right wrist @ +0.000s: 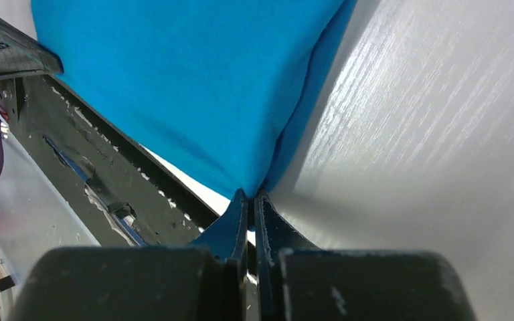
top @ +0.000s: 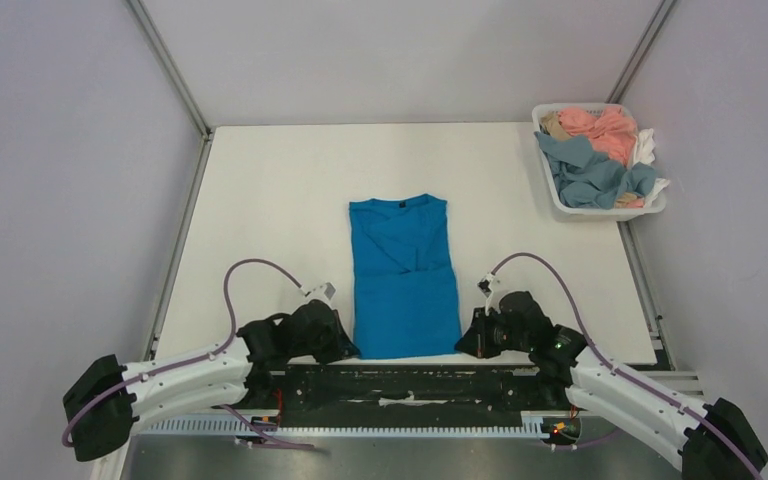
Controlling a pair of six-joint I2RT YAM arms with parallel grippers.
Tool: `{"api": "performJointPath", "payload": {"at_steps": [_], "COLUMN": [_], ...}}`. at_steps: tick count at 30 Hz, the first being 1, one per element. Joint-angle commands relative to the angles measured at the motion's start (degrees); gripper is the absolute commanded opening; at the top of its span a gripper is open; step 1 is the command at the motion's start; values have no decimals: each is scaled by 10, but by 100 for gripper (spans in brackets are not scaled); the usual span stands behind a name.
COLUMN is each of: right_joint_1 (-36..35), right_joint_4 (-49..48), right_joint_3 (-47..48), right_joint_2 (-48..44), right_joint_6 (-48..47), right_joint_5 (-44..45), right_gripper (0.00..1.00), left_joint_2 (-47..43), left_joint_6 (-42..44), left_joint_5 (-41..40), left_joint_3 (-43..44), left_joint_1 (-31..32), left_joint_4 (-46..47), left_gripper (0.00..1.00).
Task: Fold and stack the t-shirts
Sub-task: Fold the long partially folded tshirt into a neat square
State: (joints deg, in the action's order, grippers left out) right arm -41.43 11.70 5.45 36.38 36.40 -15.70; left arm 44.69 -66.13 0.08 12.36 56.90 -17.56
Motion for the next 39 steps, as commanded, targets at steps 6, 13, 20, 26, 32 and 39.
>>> {"api": "performJointPath", "payload": {"at_steps": [6,13,20,26,32,39], "right_joint_1": [-1,0,52,126,172,214], "right_joint_4": [43,59,33,-36,-68,-93], "right_joint_3": [115,254,377,438,491,541], "right_joint_2": [28,108,203,290,371,457], "right_joint_6": [-29,-84,-117,-143,-151,-154], "right_joint_5": [43,139,216,151,88,37], "right_gripper": [0,0,0,0,0,0], "left_joint_2": [3,47,145,216,295,409], "left_joint_6": [34,95,169,218,249,262], "left_joint_5": [-108,-217,-236,-189,-153,-118], "left_joint_3": [109,243,360,420,488,560], "left_joint_1": [4,-5,-97,-210,-265,-324], "left_joint_4": [-76,-100,-98,-62,-34,-11], "left_gripper": [2,2,2,2,2,2]}}
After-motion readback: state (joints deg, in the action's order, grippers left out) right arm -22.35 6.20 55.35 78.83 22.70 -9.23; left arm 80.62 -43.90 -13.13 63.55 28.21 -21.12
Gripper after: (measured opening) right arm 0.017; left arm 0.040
